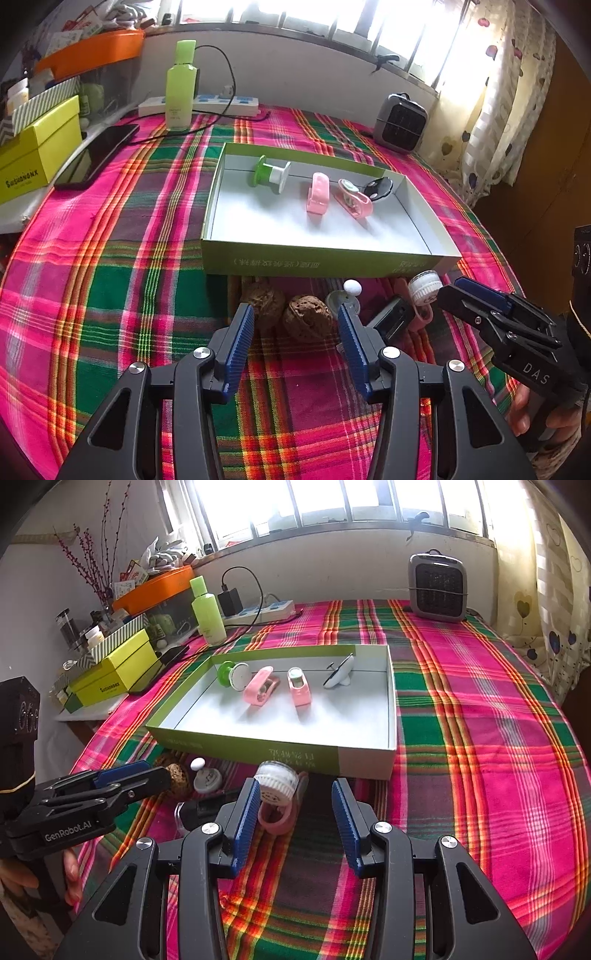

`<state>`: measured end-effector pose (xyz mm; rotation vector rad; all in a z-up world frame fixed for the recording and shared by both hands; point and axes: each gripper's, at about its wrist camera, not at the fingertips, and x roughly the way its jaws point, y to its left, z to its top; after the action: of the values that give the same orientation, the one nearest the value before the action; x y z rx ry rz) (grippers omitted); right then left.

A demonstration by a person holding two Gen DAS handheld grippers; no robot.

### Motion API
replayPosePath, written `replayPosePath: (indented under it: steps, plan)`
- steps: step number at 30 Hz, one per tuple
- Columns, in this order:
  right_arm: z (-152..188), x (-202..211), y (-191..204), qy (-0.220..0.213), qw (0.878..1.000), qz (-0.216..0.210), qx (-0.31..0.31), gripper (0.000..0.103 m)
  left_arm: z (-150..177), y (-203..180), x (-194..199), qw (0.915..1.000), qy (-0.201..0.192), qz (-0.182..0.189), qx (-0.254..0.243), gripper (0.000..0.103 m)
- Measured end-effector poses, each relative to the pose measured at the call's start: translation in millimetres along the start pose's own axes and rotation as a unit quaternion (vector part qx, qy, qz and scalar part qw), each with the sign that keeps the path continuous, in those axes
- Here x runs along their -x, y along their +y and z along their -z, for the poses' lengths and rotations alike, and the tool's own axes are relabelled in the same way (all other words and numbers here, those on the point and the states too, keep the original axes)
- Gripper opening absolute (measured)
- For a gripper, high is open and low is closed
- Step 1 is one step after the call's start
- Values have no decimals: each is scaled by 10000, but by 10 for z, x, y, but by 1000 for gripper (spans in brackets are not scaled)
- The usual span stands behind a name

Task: Organize objects
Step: 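Move both tools back toward the white-pink tape roll beside the box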

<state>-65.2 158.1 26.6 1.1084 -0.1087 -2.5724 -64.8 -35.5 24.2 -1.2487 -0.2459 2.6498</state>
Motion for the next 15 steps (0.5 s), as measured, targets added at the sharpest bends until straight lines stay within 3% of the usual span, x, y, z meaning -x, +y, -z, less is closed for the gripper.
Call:
replayPosePath:
  steps: [15]
  plan:
    - [-27,-137,96,121,9998,-69,152,44,12,55,-104,9999,69,115,107,51]
